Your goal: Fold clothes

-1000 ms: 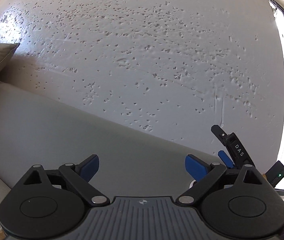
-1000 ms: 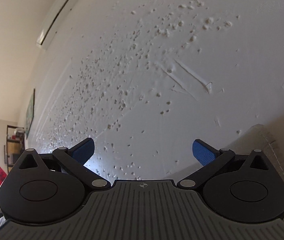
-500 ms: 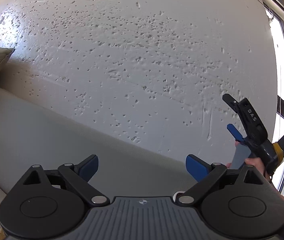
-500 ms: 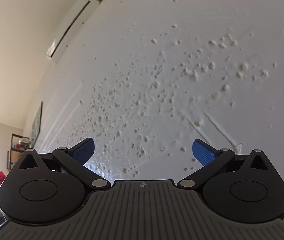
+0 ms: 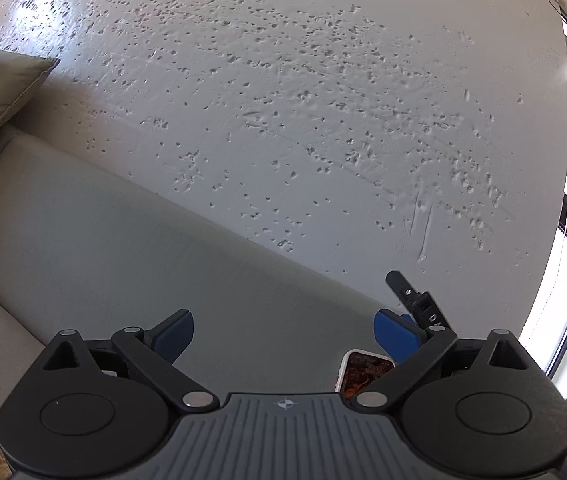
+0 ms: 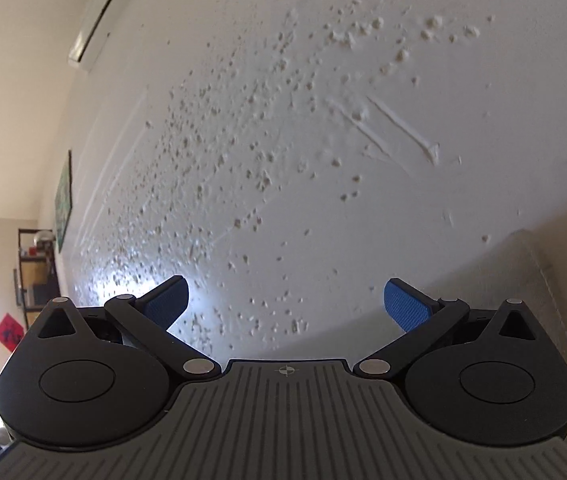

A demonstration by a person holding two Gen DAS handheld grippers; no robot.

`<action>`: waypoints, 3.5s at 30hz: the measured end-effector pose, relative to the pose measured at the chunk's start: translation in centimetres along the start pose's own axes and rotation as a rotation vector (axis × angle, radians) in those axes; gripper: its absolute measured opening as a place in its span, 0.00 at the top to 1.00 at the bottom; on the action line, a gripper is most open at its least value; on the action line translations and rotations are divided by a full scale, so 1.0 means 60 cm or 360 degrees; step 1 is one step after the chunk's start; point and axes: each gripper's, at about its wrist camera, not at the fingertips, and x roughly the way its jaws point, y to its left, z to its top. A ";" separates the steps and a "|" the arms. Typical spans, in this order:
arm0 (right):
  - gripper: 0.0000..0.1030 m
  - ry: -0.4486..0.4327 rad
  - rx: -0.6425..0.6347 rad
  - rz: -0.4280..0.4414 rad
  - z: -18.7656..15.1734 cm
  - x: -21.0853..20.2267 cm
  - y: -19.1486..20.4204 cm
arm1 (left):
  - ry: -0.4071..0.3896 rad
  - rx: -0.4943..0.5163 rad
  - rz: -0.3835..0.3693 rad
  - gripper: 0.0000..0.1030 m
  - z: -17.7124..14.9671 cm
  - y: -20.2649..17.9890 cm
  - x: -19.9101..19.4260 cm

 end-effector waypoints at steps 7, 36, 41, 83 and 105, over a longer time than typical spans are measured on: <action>0.00 -0.0092 -0.0107 0.0055 -0.071 0.015 -0.051 | -0.0038 -0.0044 0.0011 0.06 -0.021 0.030 0.018; 0.00 0.0422 -0.0105 -0.1038 0.539 -0.515 0.284 | 0.0795 0.0319 -0.0421 0.07 0.076 -0.258 -0.277; 0.00 0.0541 -0.0102 -0.1172 0.595 -0.668 0.348 | 0.0994 0.0463 -0.0489 0.21 -0.060 -0.335 -0.348; 0.74 0.1223 0.0891 -0.1216 0.216 -0.453 -0.104 | 0.1575 0.0417 -0.0514 0.98 -0.141 -0.332 -0.313; 0.94 0.1523 -0.0596 -0.0748 0.025 -0.085 0.430 | 0.1481 -0.0239 -0.0096 0.98 -0.029 0.029 -0.413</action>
